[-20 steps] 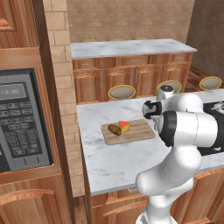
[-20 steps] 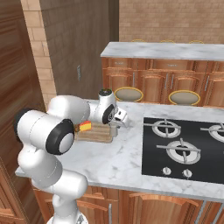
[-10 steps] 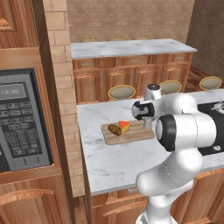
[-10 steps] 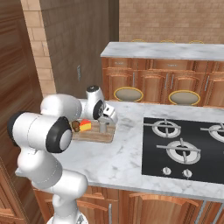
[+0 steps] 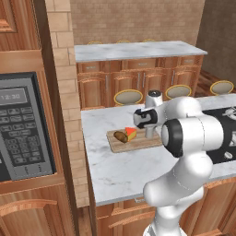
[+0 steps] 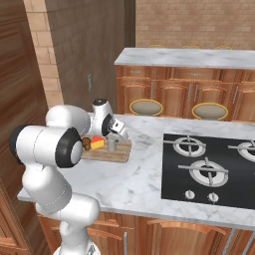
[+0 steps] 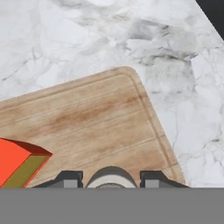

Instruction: Retrieve the reheated potato from the microwave, then place the potato, cheese, and condiment on the cutting board.

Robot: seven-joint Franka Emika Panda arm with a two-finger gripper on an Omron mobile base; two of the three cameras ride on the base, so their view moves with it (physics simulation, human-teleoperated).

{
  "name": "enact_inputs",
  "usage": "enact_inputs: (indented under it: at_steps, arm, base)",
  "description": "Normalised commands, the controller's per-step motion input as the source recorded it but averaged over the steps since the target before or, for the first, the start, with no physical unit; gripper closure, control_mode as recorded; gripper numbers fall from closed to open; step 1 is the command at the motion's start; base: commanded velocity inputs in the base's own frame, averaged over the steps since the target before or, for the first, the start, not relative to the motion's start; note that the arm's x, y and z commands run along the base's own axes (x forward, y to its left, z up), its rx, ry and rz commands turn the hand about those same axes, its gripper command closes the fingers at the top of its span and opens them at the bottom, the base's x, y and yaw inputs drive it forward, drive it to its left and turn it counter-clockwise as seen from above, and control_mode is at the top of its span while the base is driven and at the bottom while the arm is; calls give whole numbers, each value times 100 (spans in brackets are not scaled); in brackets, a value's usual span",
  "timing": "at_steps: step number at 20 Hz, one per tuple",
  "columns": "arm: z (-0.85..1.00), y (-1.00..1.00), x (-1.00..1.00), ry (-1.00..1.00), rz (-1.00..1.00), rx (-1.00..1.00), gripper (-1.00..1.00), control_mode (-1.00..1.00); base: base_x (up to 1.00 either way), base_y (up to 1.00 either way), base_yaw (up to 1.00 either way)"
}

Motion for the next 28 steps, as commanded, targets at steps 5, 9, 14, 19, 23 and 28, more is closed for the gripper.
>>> enact_inputs:
  at_steps: [5,9,14,19,23,28]
  arm:
    - [-19,12,1,0,0,5,100,-100]
    - [-18,3,0,0,0,5,100,-100]
    - [-17,1,0,0,0,4,100,-100]
    - [-8,0,6,0,0,0,100,-100]
    - [-5,0,1,0,0,0,100,-100]
    - [0,0,0,0,0,0,100,-100]
  base:
    - [0,0,0]
    - [0,0,0]
    - [0,0,0]
    - [0,0,0]
    - [0,0,0]
    - [0,0,0]
